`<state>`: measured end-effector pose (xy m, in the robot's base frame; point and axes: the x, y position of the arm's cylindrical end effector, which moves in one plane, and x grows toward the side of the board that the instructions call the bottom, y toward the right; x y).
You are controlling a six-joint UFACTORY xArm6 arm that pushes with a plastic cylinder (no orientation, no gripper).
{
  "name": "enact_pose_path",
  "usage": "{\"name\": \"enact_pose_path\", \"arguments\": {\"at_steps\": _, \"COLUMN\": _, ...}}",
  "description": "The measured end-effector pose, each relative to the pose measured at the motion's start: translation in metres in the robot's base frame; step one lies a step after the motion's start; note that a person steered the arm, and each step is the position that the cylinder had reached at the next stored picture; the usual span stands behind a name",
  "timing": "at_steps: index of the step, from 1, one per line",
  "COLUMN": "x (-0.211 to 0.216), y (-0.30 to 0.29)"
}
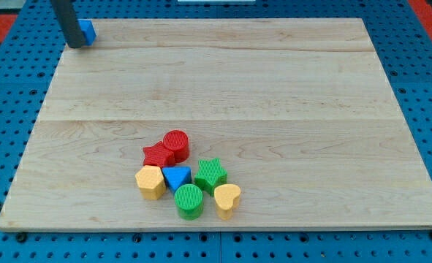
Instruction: Push blue triangle to center
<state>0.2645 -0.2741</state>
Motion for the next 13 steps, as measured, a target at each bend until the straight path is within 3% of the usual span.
{"name": "enact_pose_path", "arguments": {"at_steps": 1, "x": -0.007, "y": -0.031}}
{"name": "enact_pose_path", "arguments": {"at_steps": 2, "x": -0.046, "y": -0.003}}
{"name": "enact_pose_path", "arguments": {"at_steps": 3, "x": -0.047, "y": 0.058}}
{"name": "enact_pose_path", "arguments": {"at_steps": 4, "x": -0.041, "y": 0.001}}
{"name": "enact_pose_path", "arguments": {"at_steps": 5, "x": 0.022, "y": -0.013}}
{"name": "enact_pose_path", "arguments": {"at_steps": 6, "x": 0.12, "y": 0.015}}
{"name": "enact_pose_path", "arguments": {"at_steps": 8, "x": 0.309, "y": 0.095}}
{"name": "enact_pose_path", "arguments": {"at_steps": 9, "x": 0.353, "y": 0.159}}
{"name": "enact_pose_path", "arguments": {"at_steps": 10, "x": 0.343, "y": 0.22}}
{"name": "enact_pose_path", "arguments": {"at_steps": 12, "x": 0.292, "y": 0.23}}
{"name": "enact_pose_path", "arguments": {"at_steps": 13, "x": 0.305, "y": 0.253}}
